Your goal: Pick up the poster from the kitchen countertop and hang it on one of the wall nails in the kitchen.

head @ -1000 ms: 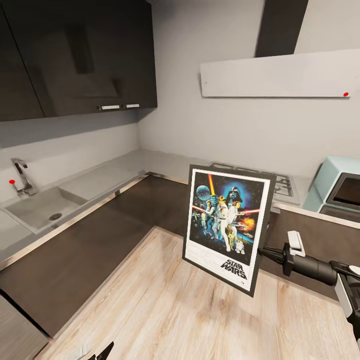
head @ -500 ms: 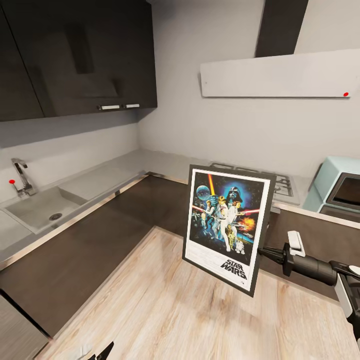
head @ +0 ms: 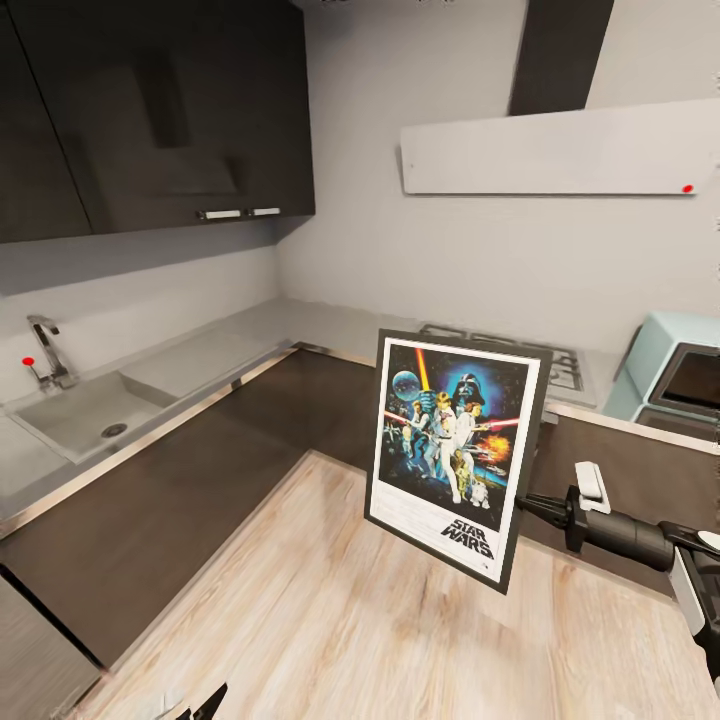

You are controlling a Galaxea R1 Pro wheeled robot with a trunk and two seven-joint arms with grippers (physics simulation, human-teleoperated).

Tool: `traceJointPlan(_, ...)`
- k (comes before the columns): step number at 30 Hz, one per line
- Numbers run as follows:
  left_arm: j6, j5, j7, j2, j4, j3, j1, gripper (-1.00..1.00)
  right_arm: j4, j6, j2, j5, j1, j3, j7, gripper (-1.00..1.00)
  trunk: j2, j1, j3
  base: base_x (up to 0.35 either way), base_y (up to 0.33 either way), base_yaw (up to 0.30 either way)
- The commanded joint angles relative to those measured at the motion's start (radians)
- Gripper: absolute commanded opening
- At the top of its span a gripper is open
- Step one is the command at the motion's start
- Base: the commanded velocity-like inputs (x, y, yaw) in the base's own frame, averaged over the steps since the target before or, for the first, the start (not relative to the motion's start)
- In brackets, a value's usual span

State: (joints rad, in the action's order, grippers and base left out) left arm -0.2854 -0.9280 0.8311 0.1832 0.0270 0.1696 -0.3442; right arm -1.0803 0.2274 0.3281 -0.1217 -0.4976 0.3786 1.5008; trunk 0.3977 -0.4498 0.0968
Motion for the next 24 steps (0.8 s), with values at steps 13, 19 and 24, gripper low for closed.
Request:
traceJointPlan(13, -0.006, -0.006, 0.002, 0.0, -0.001, 0.008, -0.001, 1.0, -0.011, 0.013, 0.0, -0.003, -0.001, 0.0, 0.006, -1.0, 0.002, 0.0, 0.002, -0.193, 0.0, 0.196)
traceJointPlan(19, -0.006, -0.006, 0.002, 0.001, -0.002, 0.008, -0.001, 1.0, -0.015, 0.013, 0.0, -0.002, -0.001, 0.0, 0.006, -1.0, 0.002, 0.0, 0.002, -0.209, -0.065, 0.286)
traceJointPlan(24, -0.006, -0.006, 0.002, 0.001, -0.002, 0.008, -0.001, 1.0, -0.016, 0.013, 0.0, -0.002, -0.001, -0.001, 0.004, -1.0, 0.002, 0.0, 0.002, -0.306, -0.108, 0.288)
